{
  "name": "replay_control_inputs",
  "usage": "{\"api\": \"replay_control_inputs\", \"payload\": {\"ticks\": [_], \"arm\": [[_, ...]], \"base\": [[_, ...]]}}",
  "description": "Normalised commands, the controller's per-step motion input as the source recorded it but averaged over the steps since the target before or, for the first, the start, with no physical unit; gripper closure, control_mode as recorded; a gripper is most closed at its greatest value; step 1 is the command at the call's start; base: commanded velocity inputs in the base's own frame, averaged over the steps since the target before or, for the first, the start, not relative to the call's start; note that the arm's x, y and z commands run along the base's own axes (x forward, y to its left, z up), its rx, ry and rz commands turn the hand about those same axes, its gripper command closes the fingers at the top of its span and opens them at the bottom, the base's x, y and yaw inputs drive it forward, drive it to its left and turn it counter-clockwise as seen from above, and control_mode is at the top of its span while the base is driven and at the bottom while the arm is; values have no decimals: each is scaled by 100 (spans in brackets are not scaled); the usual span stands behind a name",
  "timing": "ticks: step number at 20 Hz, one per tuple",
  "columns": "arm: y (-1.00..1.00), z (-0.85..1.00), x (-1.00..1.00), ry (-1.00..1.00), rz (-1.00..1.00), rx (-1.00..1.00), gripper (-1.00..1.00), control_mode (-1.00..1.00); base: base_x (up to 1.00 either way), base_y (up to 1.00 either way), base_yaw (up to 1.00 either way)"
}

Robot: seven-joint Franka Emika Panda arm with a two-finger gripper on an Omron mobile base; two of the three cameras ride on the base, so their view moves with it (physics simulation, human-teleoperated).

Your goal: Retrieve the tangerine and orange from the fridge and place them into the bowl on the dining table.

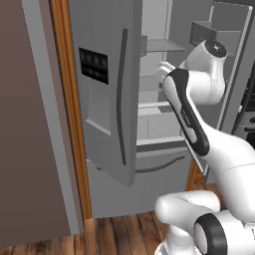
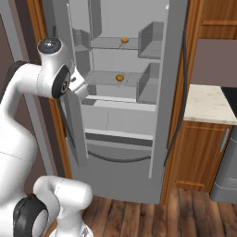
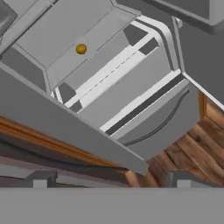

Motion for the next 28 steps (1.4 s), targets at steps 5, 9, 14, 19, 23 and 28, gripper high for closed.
{"api": "replay_control_inputs", "payload": {"ticks": [5,9,14,19,23,28], "arm": [[-9,-44,-1,-6,-3,22,-100,-100],[-11,-27,0,-7,-10,23,-100,-100],[0,-13,0,0,-7,25,-100,-100],[0,-24,17,7,0,25,-100,-100],[1,-42,17,1,0,19,-100,-100],[10,-36,32,0,0,12,-100,-100]], "base": [[0,0,0],[0,0,0],[0,0,0],[0,0,0],[0,0,0],[0,0,0]]}}
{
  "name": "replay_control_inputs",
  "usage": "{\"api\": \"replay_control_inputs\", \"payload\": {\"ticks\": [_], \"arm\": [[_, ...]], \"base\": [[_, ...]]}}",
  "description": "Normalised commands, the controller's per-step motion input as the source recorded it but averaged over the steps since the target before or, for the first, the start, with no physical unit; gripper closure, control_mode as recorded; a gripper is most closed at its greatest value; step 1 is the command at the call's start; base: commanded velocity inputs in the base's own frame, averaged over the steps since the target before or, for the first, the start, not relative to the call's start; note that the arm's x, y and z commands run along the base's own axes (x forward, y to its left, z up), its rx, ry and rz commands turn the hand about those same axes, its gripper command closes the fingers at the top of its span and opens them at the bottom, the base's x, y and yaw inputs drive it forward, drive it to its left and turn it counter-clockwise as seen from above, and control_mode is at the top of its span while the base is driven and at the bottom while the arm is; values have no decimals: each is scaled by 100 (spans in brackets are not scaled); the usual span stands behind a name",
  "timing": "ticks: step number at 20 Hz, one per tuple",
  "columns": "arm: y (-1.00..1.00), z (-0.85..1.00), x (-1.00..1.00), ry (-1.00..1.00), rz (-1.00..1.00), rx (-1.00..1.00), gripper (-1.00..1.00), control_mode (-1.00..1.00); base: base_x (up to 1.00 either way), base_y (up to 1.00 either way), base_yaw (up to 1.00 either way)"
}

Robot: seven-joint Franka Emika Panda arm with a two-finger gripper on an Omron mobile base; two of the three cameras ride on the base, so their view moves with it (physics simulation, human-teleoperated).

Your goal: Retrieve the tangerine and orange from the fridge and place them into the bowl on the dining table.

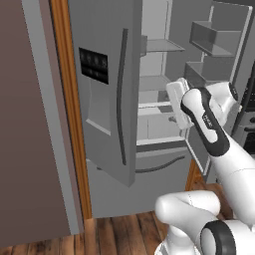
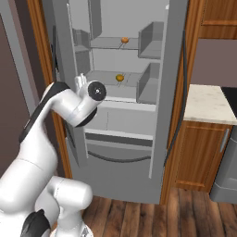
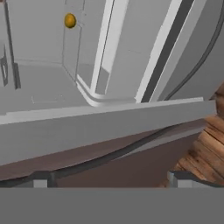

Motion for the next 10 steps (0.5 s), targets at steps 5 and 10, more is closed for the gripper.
{"api": "replay_control_inputs", "payload": {"ticks": [5,10], "arm": [[12,-23,45,-1,-3,8,-100,-100],[0,-9,51,0,-2,6,-100,-100]], "base": [[0,0,0],[0,0,0]]}}
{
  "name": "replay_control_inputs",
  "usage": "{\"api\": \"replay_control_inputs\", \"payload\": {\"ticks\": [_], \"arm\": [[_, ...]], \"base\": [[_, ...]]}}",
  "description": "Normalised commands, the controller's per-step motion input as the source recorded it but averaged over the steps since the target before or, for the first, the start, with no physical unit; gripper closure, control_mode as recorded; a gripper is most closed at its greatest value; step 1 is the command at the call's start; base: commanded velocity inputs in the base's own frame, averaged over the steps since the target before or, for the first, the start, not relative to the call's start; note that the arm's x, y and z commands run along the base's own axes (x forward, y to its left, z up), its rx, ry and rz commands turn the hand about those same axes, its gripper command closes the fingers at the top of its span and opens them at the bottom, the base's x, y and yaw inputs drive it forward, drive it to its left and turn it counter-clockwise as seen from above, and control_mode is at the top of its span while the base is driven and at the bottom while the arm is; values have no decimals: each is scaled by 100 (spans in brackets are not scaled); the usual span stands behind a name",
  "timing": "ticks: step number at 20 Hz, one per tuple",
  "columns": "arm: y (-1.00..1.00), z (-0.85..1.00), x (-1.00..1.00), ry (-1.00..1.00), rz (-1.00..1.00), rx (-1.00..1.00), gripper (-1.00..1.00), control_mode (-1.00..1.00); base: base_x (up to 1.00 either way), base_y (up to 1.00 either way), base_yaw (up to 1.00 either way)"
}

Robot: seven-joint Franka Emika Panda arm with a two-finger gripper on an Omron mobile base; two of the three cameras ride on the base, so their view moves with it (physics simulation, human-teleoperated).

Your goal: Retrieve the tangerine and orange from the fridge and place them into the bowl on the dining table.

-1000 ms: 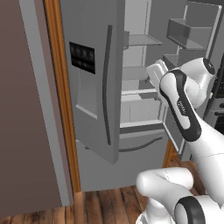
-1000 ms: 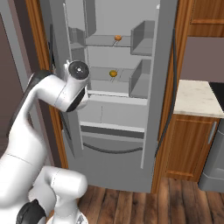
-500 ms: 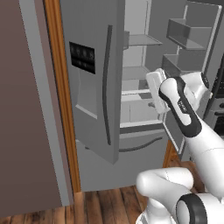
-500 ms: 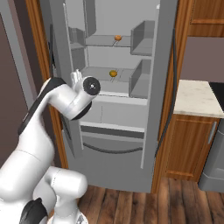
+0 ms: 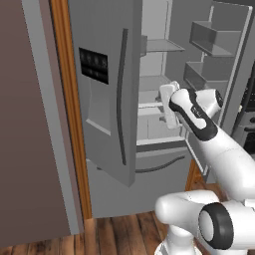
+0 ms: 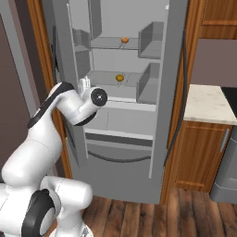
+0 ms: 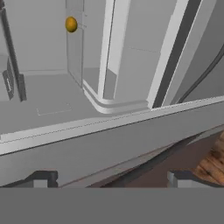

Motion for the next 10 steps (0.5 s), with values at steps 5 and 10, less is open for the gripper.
{"api": "replay_control_inputs", "payload": {"ticks": [5,10], "arm": [[4,-9,50,0,0,1,-100,-100],[12,-1,48,0,0,0,-100,-100]], "base": [[0,0,0],[0,0,0]]}}
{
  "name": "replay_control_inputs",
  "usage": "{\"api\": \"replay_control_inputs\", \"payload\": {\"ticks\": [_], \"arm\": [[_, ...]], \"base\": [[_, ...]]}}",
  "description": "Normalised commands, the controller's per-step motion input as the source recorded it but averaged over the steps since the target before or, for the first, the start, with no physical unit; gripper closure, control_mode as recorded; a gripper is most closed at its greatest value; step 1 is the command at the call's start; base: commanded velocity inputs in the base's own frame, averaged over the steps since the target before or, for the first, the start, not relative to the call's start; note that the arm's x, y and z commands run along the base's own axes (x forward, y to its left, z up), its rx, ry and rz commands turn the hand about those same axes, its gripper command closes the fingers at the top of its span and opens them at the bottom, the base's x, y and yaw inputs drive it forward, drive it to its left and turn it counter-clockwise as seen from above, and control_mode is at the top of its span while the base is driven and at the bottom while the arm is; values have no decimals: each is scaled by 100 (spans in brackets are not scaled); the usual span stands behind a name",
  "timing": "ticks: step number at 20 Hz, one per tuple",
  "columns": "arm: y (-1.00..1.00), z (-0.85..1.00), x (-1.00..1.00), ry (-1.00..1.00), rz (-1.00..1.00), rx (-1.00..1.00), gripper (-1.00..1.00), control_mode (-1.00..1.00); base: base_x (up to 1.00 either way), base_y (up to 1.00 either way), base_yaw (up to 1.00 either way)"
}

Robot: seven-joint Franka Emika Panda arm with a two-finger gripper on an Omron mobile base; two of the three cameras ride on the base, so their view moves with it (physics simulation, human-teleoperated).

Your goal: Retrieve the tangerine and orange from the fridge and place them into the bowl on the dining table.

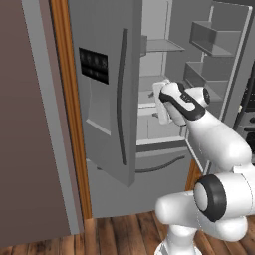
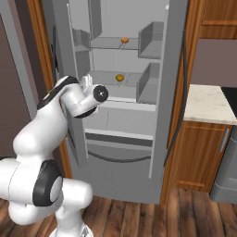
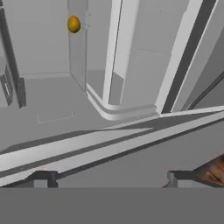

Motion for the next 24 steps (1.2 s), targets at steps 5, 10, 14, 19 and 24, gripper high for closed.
{"api": "replay_control_inputs", "payload": {"ticks": [5,10,14,19,24], "arm": [[15,-4,33,0,0,0,-100,-100],[7,-8,32,0,0,3,-100,-100],[16,-10,36,0,2,3,-100,-100],[25,-11,42,0,5,3,-100,-100],[29,-8,14,0,5,1,-100,-100]], "base": [[0,0,0],[0,0,0],[0,0,0],[0,0,0],[0,0,0]]}}
